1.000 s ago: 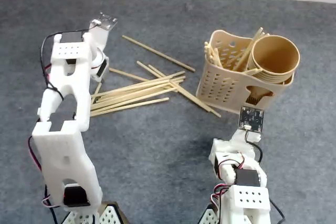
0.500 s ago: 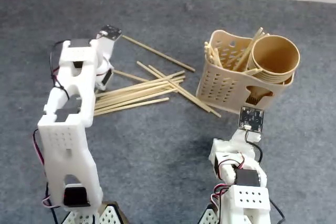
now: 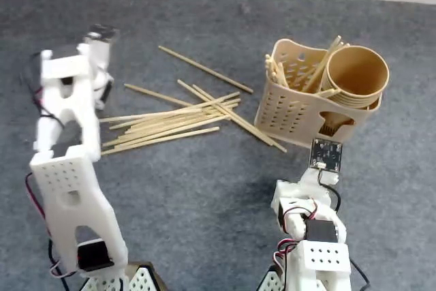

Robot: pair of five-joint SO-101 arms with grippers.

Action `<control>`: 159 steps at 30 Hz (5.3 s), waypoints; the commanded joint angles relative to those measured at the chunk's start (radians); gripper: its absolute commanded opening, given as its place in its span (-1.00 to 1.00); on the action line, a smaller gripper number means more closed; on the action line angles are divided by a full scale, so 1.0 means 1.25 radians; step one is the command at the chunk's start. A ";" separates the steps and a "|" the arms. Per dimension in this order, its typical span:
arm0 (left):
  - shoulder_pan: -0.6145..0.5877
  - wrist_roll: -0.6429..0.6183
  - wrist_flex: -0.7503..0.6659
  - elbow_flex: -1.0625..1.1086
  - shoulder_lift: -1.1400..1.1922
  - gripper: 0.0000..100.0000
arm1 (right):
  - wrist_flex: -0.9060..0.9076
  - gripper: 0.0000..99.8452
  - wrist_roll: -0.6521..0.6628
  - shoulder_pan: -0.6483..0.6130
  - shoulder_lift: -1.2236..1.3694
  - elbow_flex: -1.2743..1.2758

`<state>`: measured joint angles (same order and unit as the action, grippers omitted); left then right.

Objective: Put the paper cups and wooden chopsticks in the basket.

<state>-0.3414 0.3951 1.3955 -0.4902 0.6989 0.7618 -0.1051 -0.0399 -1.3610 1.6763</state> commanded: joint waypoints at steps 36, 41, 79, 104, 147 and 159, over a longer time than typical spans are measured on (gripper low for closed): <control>0.095 -0.107 0.287 -0.323 -0.537 -0.99 | -0.015 -0.99 -0.006 -0.004 -0.009 0.075; 0.202 -0.183 0.286 -0.322 -0.606 -0.99 | -0.015 -0.99 -0.006 -0.004 -0.009 0.075; 0.765 -0.363 -0.396 -0.272 -0.571 -0.99 | -0.015 -0.99 -0.006 -0.004 -0.009 0.075; 0.778 -0.363 -0.442 -0.257 -0.381 -0.69 | -0.015 -0.99 -0.006 -0.004 -0.009 0.075; 0.309 -0.036 0.285 -0.165 -0.505 -0.82 | -0.015 -0.99 -0.006 -0.004 -0.009 0.075; 0.304 0.196 0.266 0.196 -0.497 -0.74 | -0.015 -0.99 -0.006 -0.004 -0.009 0.075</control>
<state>0.0453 0.5777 1.7484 -0.3353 0.1097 0.7618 -0.1051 -0.0399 -1.3610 1.6763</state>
